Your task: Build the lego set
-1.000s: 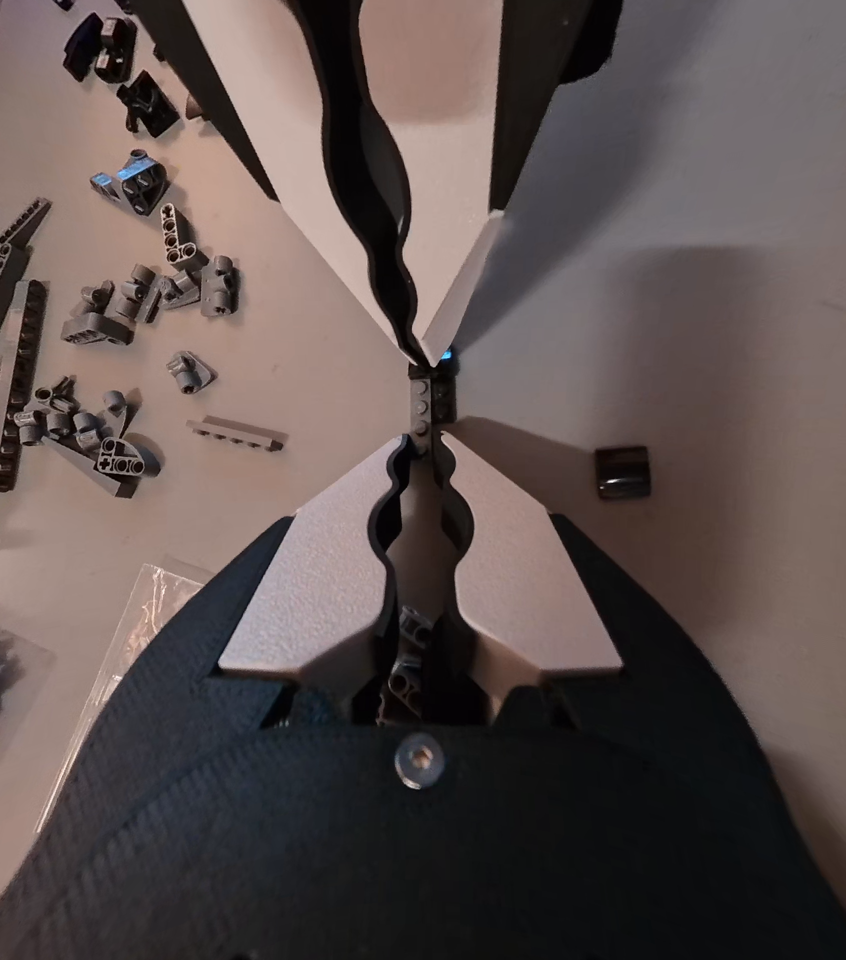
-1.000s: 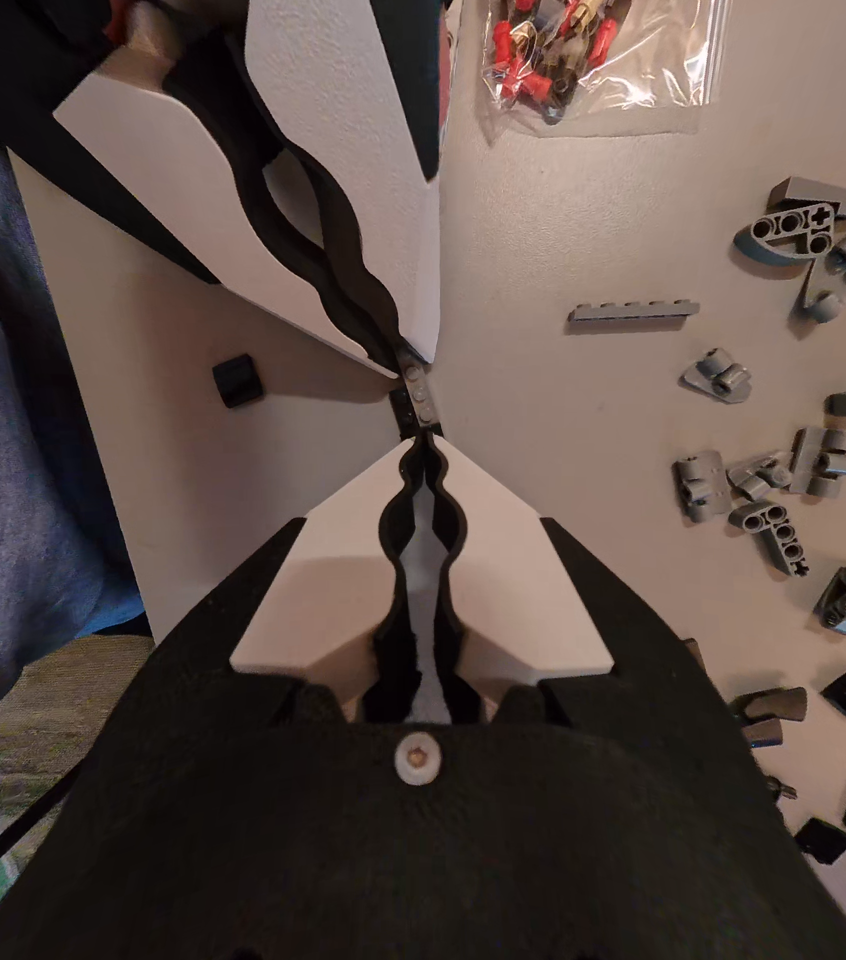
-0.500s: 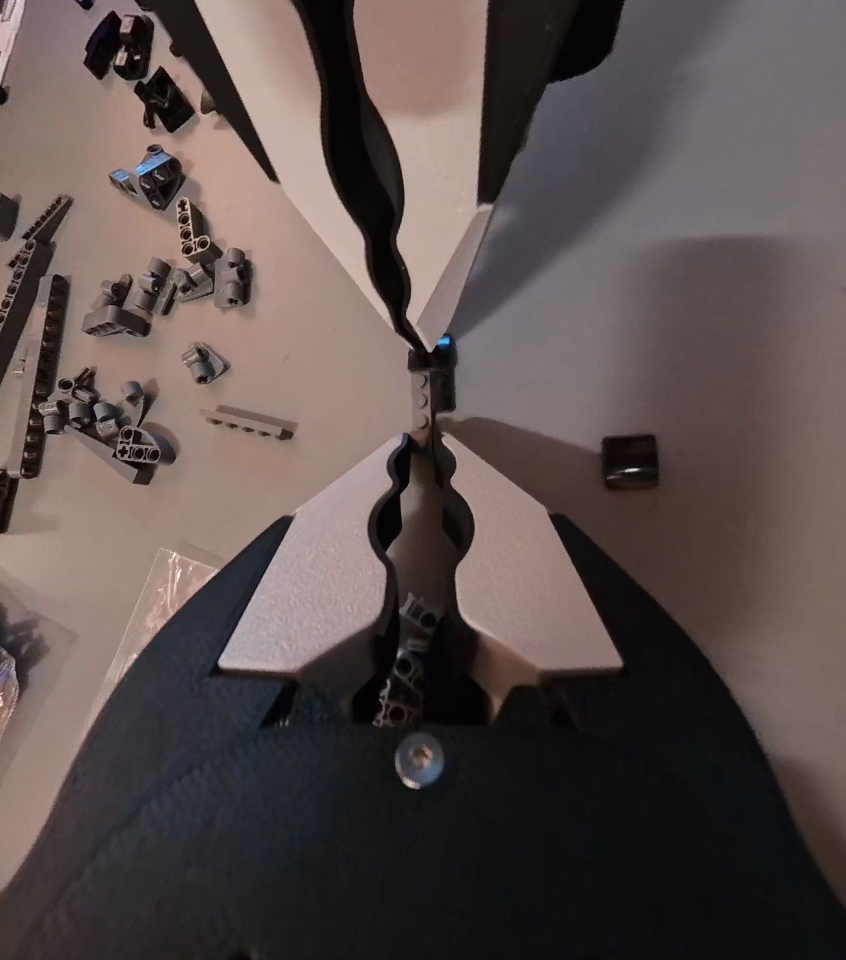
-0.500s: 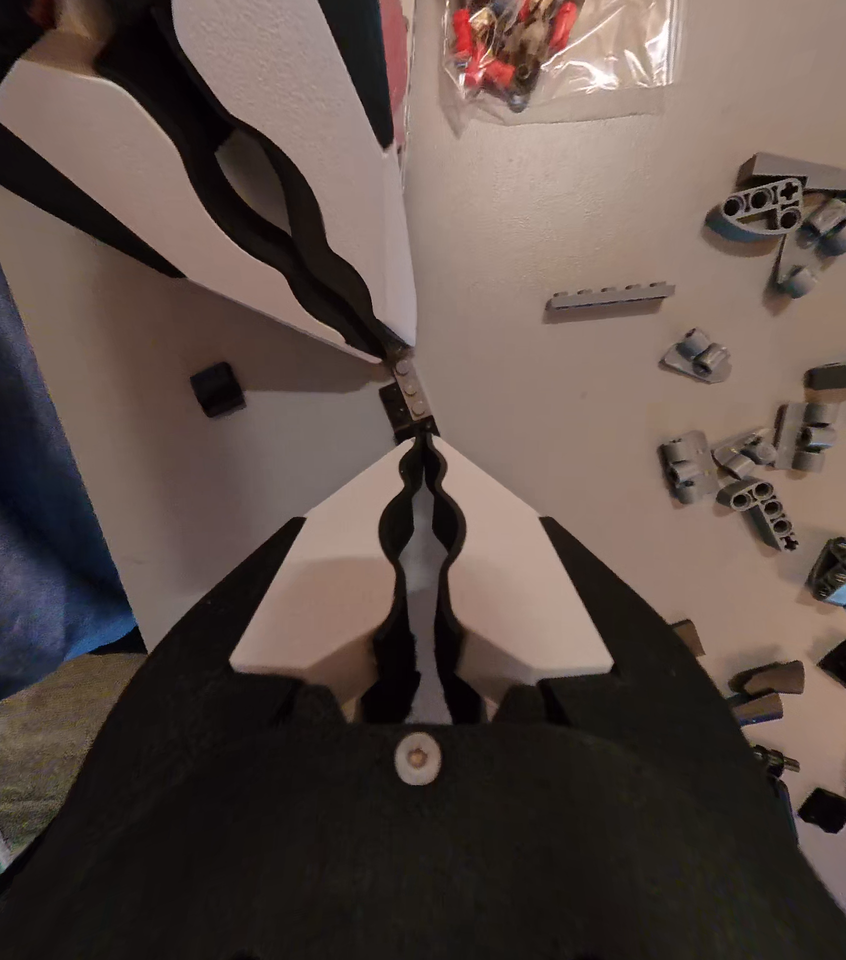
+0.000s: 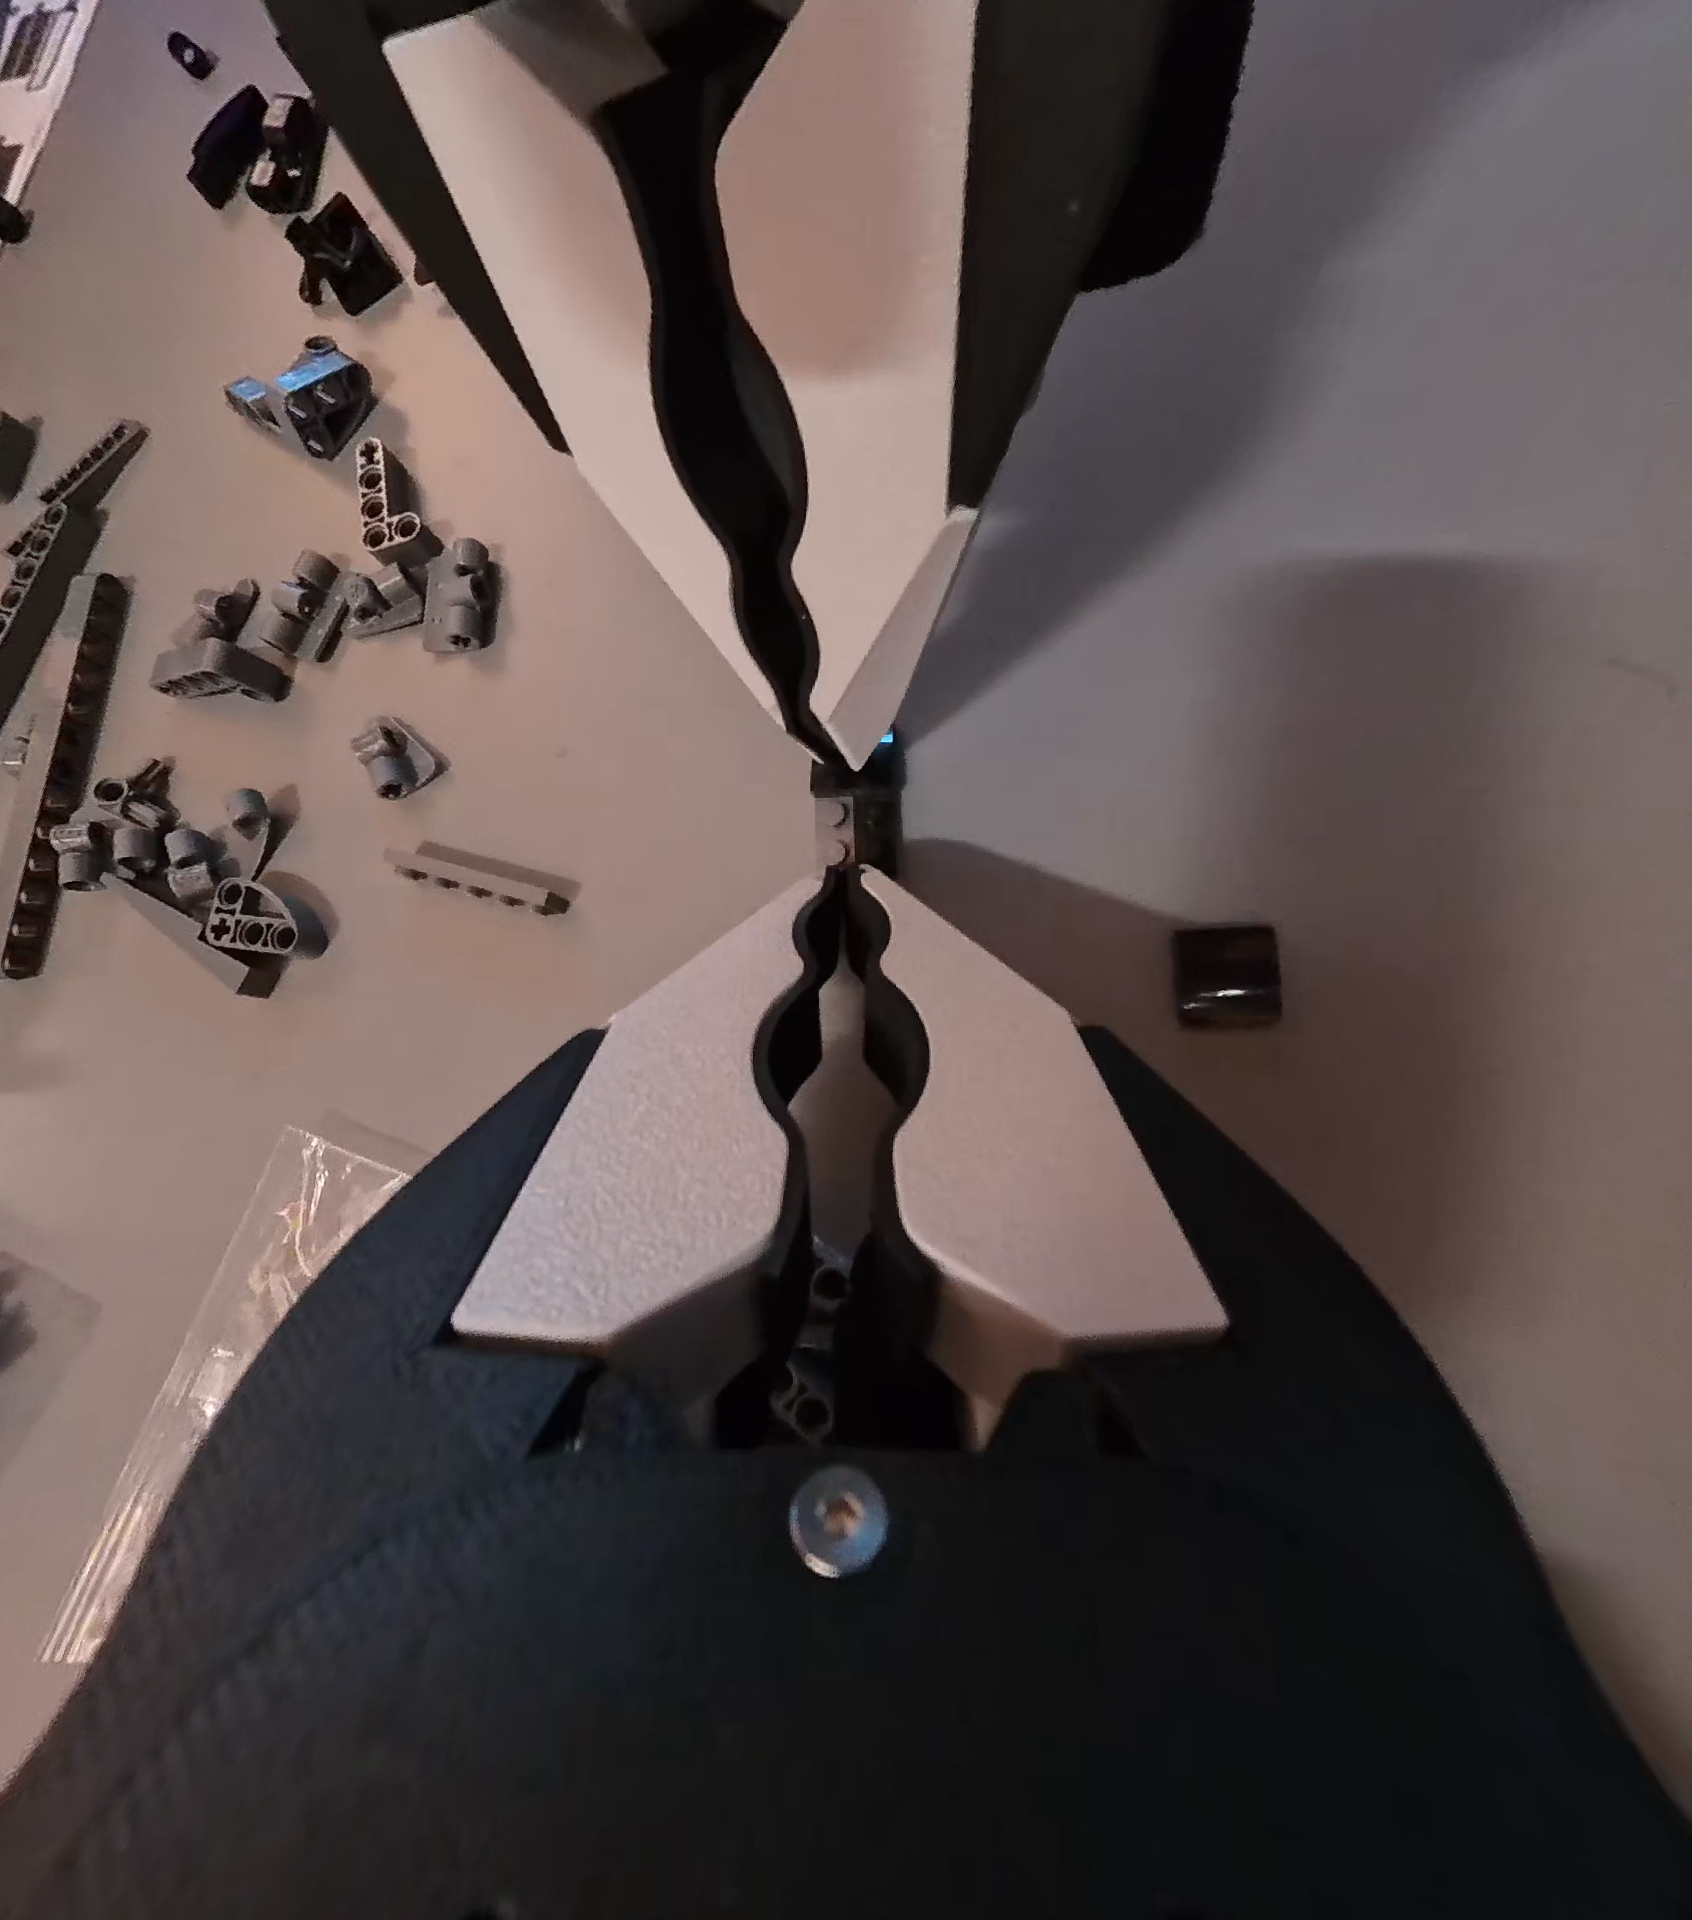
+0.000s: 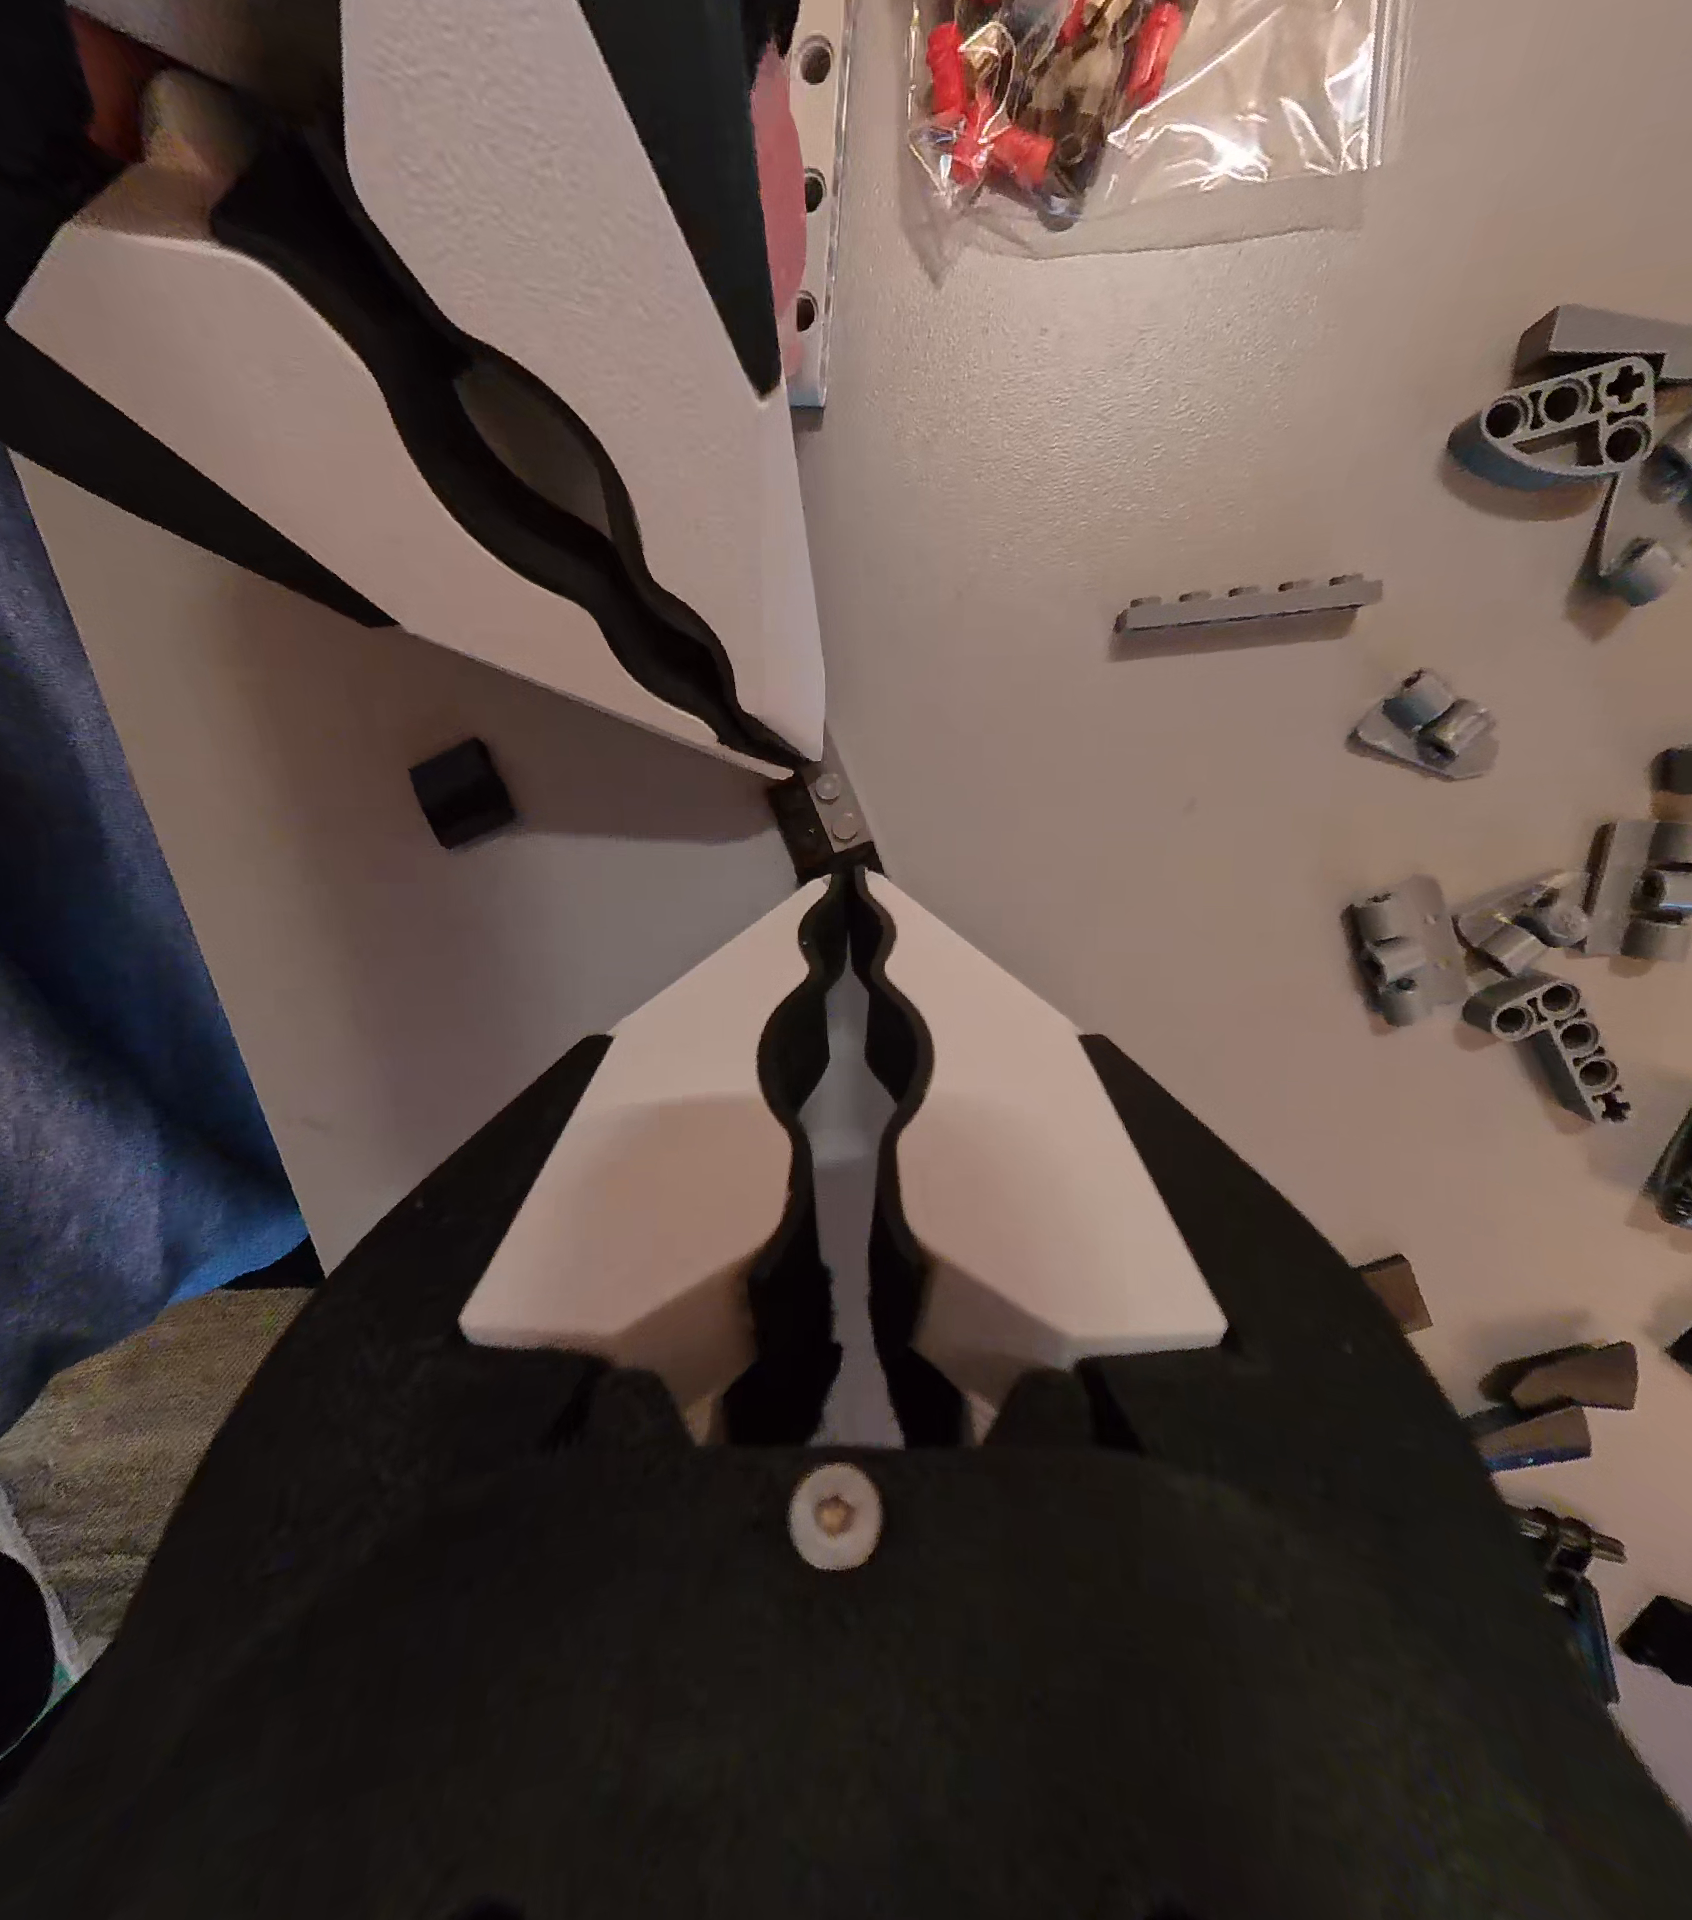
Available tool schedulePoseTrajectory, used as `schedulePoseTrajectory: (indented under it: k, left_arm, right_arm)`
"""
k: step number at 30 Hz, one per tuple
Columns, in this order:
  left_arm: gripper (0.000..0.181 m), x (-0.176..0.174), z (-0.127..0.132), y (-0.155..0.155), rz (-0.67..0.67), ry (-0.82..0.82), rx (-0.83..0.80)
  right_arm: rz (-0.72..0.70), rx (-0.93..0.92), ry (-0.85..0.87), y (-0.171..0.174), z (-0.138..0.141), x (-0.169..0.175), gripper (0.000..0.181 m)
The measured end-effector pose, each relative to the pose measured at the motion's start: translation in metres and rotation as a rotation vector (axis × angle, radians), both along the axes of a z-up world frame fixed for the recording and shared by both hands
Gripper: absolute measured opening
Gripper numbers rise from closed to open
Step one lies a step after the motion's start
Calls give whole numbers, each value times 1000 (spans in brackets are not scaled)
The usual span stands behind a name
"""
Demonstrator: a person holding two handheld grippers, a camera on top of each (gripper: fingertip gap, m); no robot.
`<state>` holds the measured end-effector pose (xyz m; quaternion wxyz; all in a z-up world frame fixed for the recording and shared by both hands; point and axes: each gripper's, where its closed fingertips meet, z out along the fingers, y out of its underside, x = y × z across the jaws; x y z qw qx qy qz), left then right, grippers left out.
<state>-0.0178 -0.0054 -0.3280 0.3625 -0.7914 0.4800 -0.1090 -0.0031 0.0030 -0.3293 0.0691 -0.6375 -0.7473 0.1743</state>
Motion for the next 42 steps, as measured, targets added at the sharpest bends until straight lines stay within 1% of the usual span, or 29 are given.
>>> schedulePoseTrajectory:
  k: [6, 10, 13, 18, 20, 24, 25, 27, 29, 32, 35, 39, 42]
  left_arm:
    - [0, 1, 0, 0, 7, 7, 6]
    - [0, 0, 0, -1, 12, 15, 15]
    - [0, 0, 0, -1, 16, -1, 2]
    - [0, -1, 0, 0, 14, -4, 11]
    - [0, 0, 0, 0, 15, -3, 18]
    - [0, -1, 0, 2, 22, -8, 17]
    - [0, -1, 0, 2, 22, -7, 18]
    - [0, 0, 0, 3, 19, -3, 22]
    - [0, 1, 0, 3, 14, 1, 23]
    - [0, 2, 0, 2, 7, 1, 20]
    - [0, 1, 0, 2, 6, 0, 19]
    - [0, 2, 2, 4, 7, 0, 36]
    - [0, 4, 9, 5, 4, -26, 58]
  right_arm:
    - [-31, -29, 17, 1, 0, 0, 0]
    - [-100, -12, 94, 4, 5, -4, 0]
    - [-130, -17, 126, 3, 8, 1, 0]
    - [-140, 24, 145, 3, 8, 7, 5]
    - [-133, 54, 154, 4, 7, 6, 3]
    - [-111, 96, 201, 3, 12, 1, 9]
    - [-107, 94, 207, 2, 13, 0, 15]
    - [-95, 97, 207, 3, 11, 0, 24]
    - [-88, 102, 193, 5, 5, 1, 27]
    - [-68, 95, 194, 3, -2, -1, 22]
    - [-62, 77, 211, 2, -3, -2, 16]
    - [-59, 80, 215, 3, -3, -1, 15]
    - [-69, 72, 228, 2, -1, 1, 15]
